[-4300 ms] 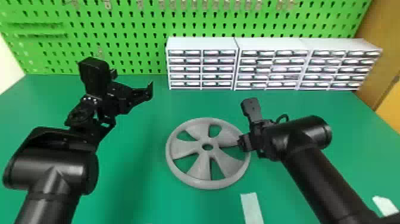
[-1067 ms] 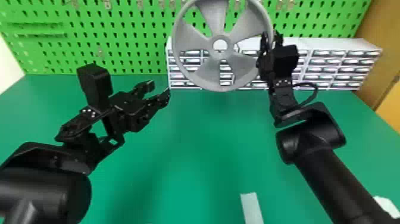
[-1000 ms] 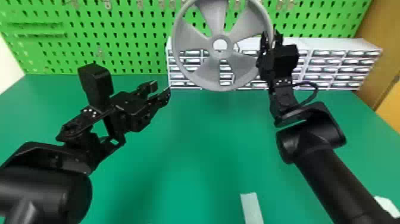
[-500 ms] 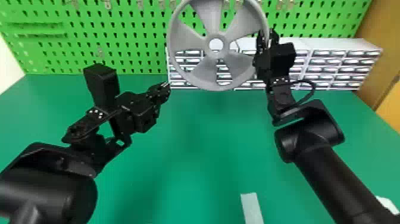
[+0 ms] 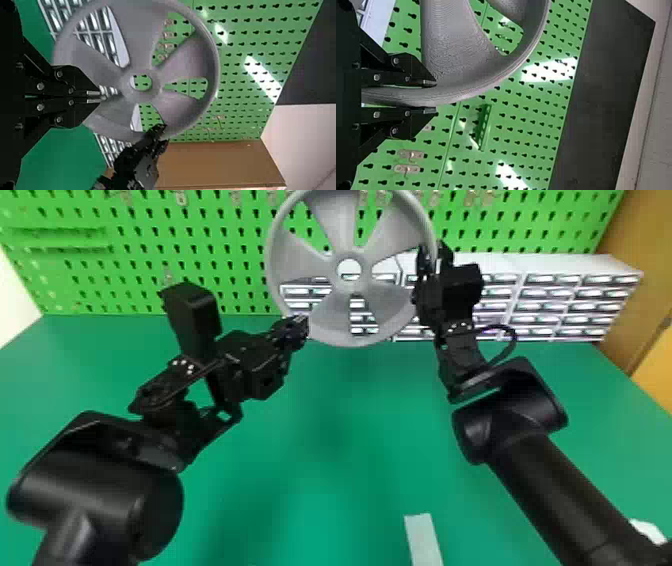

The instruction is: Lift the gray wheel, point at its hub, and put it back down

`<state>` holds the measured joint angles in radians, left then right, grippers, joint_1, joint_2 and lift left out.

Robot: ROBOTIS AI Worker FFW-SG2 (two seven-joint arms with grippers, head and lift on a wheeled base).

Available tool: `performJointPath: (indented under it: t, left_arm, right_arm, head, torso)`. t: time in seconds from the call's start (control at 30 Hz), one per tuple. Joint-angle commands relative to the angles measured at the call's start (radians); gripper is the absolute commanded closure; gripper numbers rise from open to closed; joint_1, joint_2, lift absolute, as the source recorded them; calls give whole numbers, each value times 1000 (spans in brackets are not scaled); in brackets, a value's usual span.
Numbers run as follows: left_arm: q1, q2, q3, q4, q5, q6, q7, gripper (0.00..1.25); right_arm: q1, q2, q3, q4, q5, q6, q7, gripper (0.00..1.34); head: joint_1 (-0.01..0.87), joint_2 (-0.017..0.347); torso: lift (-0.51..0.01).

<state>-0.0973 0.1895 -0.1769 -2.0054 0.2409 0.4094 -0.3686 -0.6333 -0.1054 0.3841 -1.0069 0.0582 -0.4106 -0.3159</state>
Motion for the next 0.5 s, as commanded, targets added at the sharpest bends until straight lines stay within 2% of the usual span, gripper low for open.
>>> performJointPath:
  t: [0.0, 0.2, 0.47]
  left_arm:
    - [-52, -1, -49, 45, 20, -41, 3, 1223]
    - [-114, -1, -111, 111, 23, -87, 13, 1223]
    - [-168, 2, -161, 189, -43, -159, 59, 1223]
  right_arm:
    - [-6, 1, 30, 5, -8, -1, 0, 1300]
    - [-6, 1, 56, 5, -15, -5, 0, 1300]
    - [-2, 0, 96, -2, -28, -8, 0, 1300]
  head:
    - [692, 48]
    - [692, 48]
    - [692, 48]
  torso:
    - [-88]
    - [-88]
    - [-88]
